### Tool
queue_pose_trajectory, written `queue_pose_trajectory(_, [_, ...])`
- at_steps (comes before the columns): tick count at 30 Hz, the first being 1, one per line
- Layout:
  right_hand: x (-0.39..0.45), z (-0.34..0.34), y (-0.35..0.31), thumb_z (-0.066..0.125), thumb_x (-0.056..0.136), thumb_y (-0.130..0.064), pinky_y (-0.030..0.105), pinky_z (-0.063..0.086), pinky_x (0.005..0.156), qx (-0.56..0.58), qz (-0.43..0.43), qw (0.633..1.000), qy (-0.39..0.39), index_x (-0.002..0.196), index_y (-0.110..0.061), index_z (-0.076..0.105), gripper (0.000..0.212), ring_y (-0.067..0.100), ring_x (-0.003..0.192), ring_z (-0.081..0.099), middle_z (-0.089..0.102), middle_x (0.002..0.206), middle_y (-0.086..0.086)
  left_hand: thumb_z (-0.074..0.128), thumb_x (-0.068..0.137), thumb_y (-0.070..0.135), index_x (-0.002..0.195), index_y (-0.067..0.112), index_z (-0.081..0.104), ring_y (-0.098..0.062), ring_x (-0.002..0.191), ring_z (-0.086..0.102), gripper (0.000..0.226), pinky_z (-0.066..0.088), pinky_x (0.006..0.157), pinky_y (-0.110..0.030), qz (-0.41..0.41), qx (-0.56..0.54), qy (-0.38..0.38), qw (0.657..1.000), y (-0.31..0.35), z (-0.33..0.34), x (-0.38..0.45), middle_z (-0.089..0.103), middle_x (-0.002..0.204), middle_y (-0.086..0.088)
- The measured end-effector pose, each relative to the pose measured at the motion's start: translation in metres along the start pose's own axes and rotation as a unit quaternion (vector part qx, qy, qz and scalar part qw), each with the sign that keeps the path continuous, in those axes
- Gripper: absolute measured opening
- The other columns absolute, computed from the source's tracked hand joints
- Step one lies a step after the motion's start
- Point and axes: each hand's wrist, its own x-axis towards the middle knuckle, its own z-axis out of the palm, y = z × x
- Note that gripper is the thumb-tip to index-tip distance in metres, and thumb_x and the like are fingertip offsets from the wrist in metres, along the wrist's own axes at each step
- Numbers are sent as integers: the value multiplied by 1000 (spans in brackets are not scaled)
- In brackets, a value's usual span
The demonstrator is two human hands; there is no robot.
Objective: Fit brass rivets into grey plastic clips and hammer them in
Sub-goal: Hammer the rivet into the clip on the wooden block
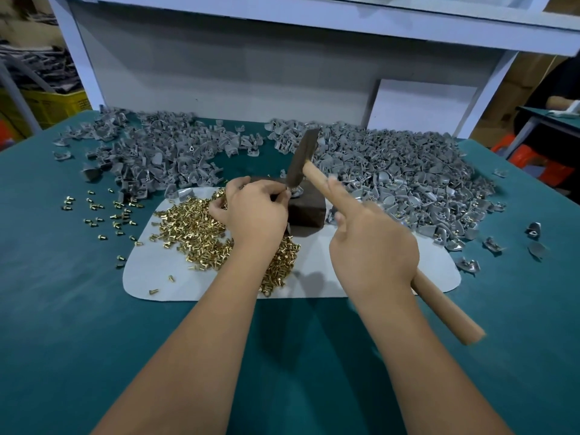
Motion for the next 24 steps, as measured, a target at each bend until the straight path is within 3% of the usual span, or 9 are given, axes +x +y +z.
queue_pose_trajectory(3, [1,-1,0,49,92,-17,26,17,43,6,6,999,39,145,-49,25,66,19,57,37,49,84,-1,65,89,39,95,35,76,-4,133,30,12,5,102,-35,-19,-12,-2,1000,1,2,0,66,116,16])
queue_pose_trajectory(6, [2,1,4,46,93,-20,28,23,46,-7,5,1000,0,145,-50,22,64,20,62,39,56,92,1,65,89,35,90,36,76,-8,132,32,11,7,99,-36,-13,-26,2,1000,1,0,0,67,107,21])
queue_pose_trajectory(9, [2,1,3,48,92,-18,27,20,44,9,14,999,35,145,-50,23,66,20,59,39,50,86,-1,65,89,39,94,35,75,-8,136,29,12,5,99,-34,-17,-6,-4,1000,1,0,-1,65,118,16])
queue_pose_trajectory(12, [1,5,2,47,93,-18,28,23,46,-6,-5,1000,13,145,-49,21,66,21,61,41,54,89,-1,65,90,37,94,35,75,-8,133,31,12,9,105,-41,-3,-8,0,1000,1,-1,-1,67,111,19])
queue_pose_trajectory(16, [2,4,2,47,93,-18,26,17,44,13,7,999,41,145,-48,22,65,21,60,39,47,84,-2,63,90,39,95,35,75,-7,137,27,13,2,101,-34,-17,2,-9,1000,3,-1,0,63,125,12])
queue_pose_trajectory(19, [2,7,4,47,93,-19,29,20,46,4,-5,1000,11,145,-50,21,65,21,62,40,54,88,0,64,91,34,94,34,76,-9,133,31,12,9,106,-42,4,-16,-2,1000,2,-1,0,68,109,18])
queue_pose_trajectory(22, [1,6,3,52,91,-15,25,18,43,40,-2,997,68,145,-45,29,66,20,56,40,51,82,0,64,90,37,95,32,76,-7,134,29,13,7,104,-39,-3,-13,-2,1000,1,1,-1,67,110,16])
queue_pose_trajectory(24, [2,8,5,54,90,-13,23,16,43,40,1,995,95,145,-42,31,67,19,53,38,49,80,0,65,90,35,93,32,75,-9,132,32,12,8,96,-36,5,-22,-8,1000,1,-1,-1,65,98,21])
